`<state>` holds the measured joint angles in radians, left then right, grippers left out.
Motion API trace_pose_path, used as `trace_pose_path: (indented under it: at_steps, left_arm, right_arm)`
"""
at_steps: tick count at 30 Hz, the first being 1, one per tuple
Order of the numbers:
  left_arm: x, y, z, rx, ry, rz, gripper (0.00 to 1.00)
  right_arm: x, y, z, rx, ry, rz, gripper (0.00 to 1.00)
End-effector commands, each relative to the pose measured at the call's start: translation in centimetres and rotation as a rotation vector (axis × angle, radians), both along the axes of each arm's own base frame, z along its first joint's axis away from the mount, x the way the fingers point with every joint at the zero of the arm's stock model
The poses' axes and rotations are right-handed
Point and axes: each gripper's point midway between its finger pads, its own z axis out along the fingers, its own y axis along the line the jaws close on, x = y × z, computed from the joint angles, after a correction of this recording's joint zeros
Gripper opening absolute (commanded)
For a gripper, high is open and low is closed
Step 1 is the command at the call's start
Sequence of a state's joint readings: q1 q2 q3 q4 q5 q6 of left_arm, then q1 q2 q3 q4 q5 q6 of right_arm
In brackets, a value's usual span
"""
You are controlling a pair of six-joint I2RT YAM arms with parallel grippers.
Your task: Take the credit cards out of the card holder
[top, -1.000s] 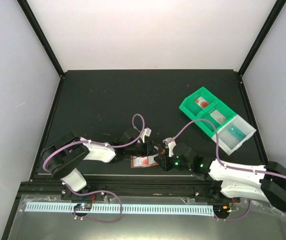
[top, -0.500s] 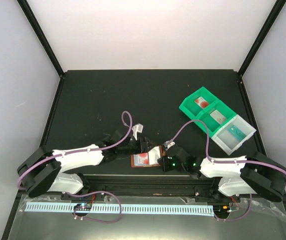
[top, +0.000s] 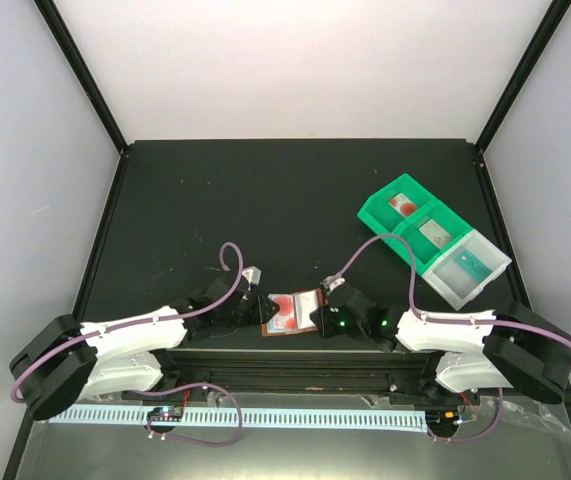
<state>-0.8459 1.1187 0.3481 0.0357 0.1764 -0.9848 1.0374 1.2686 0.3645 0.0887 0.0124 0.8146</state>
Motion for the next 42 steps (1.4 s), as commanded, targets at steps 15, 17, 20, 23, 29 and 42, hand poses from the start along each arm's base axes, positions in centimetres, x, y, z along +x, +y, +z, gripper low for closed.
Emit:
trace_pose_path:
  at_steps: [15,17,20,23,29,42]
  left_arm:
    - [-0.3,0.8,-1.2,0.017,-0.027,-0.010,0.17]
    - [-0.3,0.9,-1.3,0.025,-0.029,-0.009,0.15]
    - [-0.3,1.3,-1.7,0.048,-0.033,-0.006,0.12]
    - [-0.4,1.9,-2.3,0.075,-0.031,0.002,0.10]
    - [-0.7,2.4,-3.2,0.090,-0.023,0.006,0.07]
    - [-0.6,1.1,0.7,-0.031,-0.059,-0.002,0.19]
  right_arm:
    - [1.3,6.5,2.4,0.092,0.051,0.117,0.18]
    - [1.4,6.3,1.5,0.080,0.065,0.107,0.18]
    - [1.5,5.7,0.3,0.073,0.072,0.093,0.18]
    - [1.5,5.1,-0.6,0.093,0.095,0.088,0.19]
    - [1.3,4.8,-0.7,0.124,0.105,0.085,0.23]
    - [1.3,5.0,0.3,0.149,0.095,0.090,0.23]
